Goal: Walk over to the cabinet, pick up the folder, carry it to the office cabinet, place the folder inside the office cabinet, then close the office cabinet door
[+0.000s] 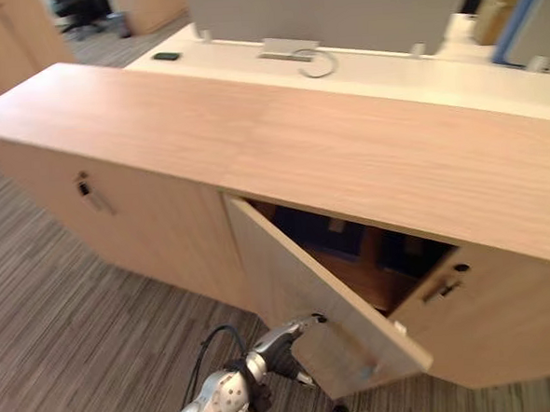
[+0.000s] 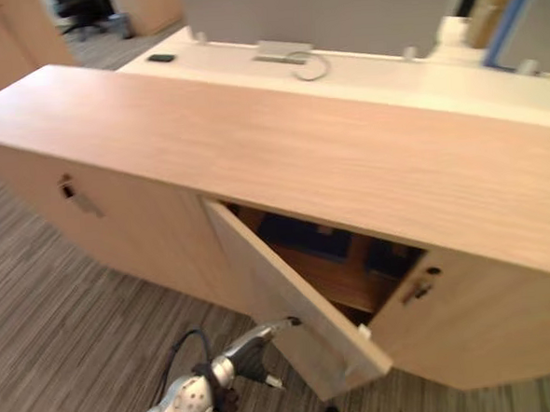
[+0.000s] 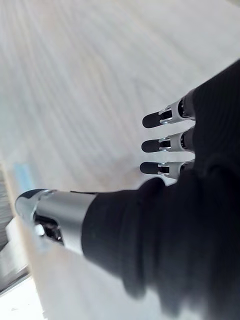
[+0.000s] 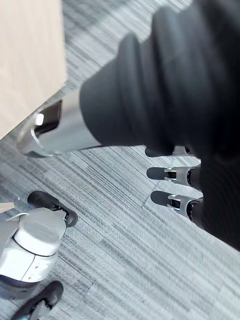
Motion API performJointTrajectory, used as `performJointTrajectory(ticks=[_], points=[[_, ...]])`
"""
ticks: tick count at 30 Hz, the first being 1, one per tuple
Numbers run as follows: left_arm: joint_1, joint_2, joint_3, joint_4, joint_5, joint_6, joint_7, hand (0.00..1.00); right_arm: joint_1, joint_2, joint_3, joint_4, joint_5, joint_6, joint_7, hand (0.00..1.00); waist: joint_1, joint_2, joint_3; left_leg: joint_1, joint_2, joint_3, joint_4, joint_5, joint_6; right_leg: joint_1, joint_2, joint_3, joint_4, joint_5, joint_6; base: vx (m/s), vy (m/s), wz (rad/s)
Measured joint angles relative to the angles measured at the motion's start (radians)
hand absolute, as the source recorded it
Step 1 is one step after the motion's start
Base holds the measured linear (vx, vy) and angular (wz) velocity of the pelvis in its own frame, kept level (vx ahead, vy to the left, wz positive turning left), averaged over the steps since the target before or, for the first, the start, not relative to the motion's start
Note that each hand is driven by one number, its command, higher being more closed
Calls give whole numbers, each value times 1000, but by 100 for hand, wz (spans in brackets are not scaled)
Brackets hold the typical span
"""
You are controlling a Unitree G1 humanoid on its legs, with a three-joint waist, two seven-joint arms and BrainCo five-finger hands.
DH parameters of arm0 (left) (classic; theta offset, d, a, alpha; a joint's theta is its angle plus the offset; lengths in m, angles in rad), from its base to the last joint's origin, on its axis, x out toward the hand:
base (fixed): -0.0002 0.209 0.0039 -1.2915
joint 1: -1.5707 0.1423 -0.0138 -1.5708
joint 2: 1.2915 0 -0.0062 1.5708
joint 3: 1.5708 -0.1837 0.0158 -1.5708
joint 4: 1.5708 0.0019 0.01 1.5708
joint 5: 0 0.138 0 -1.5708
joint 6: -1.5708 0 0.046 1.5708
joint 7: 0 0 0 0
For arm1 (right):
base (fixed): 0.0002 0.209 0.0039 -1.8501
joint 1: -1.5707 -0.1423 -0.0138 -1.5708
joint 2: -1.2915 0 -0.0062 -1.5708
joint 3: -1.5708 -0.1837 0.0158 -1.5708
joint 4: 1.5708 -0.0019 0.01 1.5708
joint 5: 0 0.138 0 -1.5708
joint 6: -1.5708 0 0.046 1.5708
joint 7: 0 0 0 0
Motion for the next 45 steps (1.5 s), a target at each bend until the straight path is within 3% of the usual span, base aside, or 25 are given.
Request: performJointTrajectory(ticks=[3,5,7,8,9,10,12,14,16,17,18,19,20,21,22,25,28,34,37,41,45], points=[[-80,-43,-72,26,-20,-2,-16,0,3,1,-34,0,7,1,-1,0,-28,-3,-3,15,27,75,74,-50,-16,-10,9,75,-3,8,0,21,-33,-79],[-118,-69,-103,46,-37,-7,-28,0,0,2,-34,4,28,1,-1,0,-44,-1,-4,8,72,106,171,-105,-23,-13,20,107,-3,8,0,70,-52,-53],[-151,-75,-108,78,-54,-4,-26,0,-5,7,-31,12,42,1,-2,0,-50,8,-8,-21,167,123,344,-183,-15,-22,53,143,3,5,-5,116,-77,-56],[-158,-69,-108,83,-55,-4,-26,0,-11,8,-30,19,42,0,-2,0,-48,10,-8,-23,185,122,380,-192,-11,-23,61,153,7,3,-8,132,-117,-81],[-156,-61,-99,95,-72,-1,-18,0,-30,6,-13,27,43,-3,-4,0,-31,5,-4,-34,238,68,495,-207,19,-24,81,200,21,-5,-19,81,-82,-66],[-156,-61,-97,97,-74,0,-17,0,-31,5,-9,27,43,-3,-4,0,-30,6,-5,-42,244,45,511,-208,25,-24,83,204,22,-6,-20,81,-81,-75],[-156,-61,-93,105,-84,7,-3,0,-45,2,26,27,43,-9,-7,0,-22,12,-3,-79,258,-118,592,-199,41,-25,94,237,31,-12,-27,33,-15,-46],[-155,-62,-85,111,-88,18,9,0,-49,3,69,27,42,-11,-9,0,-5,17,0,-127,250,-328,688,-172,65,-14,108,285,36,-17,-33,27,34,-51],[-141,-62,-79,111,-88,22,12,0,-49,0,108,24,41,-17,-13,0,13,11,5,-184,214,-497,788,-157,60,6,97,332,35,-24,-43,54,125,-56],[-133,-66,-78,111,-88,22,14,0,-53,-2,141,12,40,-27,-19,0,34,11,7,-209,144,-612,780,-271,37,3,85,372,36,-27,-48,48,154,-69],[-129,-67,-78,110,-88,22,14,0,-58,-6,149,6,39,-32,-20,0,43,8,9,-220,107,-668,761,-311,28,2,78,391,36,-28,-46,29,263,-79],[-114,-73,-78,108,-88,22,14,0,-67,-6,170,4,38,-42,-20,0,56,7,13,-224,36,-768,685,-352,4,4,71,427,35,-28,-41,17,264,-92],[-84,-81,-64,99,-87,21,15,0,-87,-9,173,4,39,-50,-22,0,61,16,25,-186,3,-836,540,-354,-8,10,81,463,35,-29,-24,9,324,-97],[-73,-88,-57,98,-87,21,15,0,-94,-10,176,1,39,-52,-21,0,61,28,32,-167,4,-852,463,-339,-16,15,95,474,32,-30,-15,-1,287,-114],[-44,-97,-46,103,-83,22,15,0,-97,-2,186,-10,38,-56,-22,0,65,38,45,-132,15,-840,422,-279,-31,40,111,502,14,-25,2,46,259,-92],[-5,-77,-19,101,-70,25,11,0,-57,50,258,-69,38,-51,-21,0,59,8,29,-94,-33,-780,328,-268,-9,47,54,497,-24,-3,6,102,191,-49],[29,-65,82,102,-71,29,11,0,-31,57,301,-84,38,-47,-22,0,57,11,21,-53,-61,-762,221,-216,3,32,31,491,-34,-1,10,131,77,-13],[81,-73,273,217,-99,51,26,0,-37,68,386,-123,36,-49,-14,0,60,22,8,-14,-51,-770,191,-202,-3,56,44,432,-52,3,17,170,19,-4],[83,-123,393,379,-189,77,65,0,-37,75,456,-127,36,-50,-10,0,73,22,-1,-3,-51,-777,188,-202,-3,73,43,412,-63,3,17,93,19,3],[77,-160,585,635,-438,122,112,0,-36,76,526,-131,38,-59,-4,0,84,15,-16,-1,-52,-777,188,-202,-3,75,41,409,-63,3,17,9,4,-1],[79,-179,718,824,-619,126,153,0,-33,72,566,-130,39,-75,-5,0,99,11,-17,0,-52,-782,179,-202,-3,79,38,386,-69,6,21,-50,16,6]])
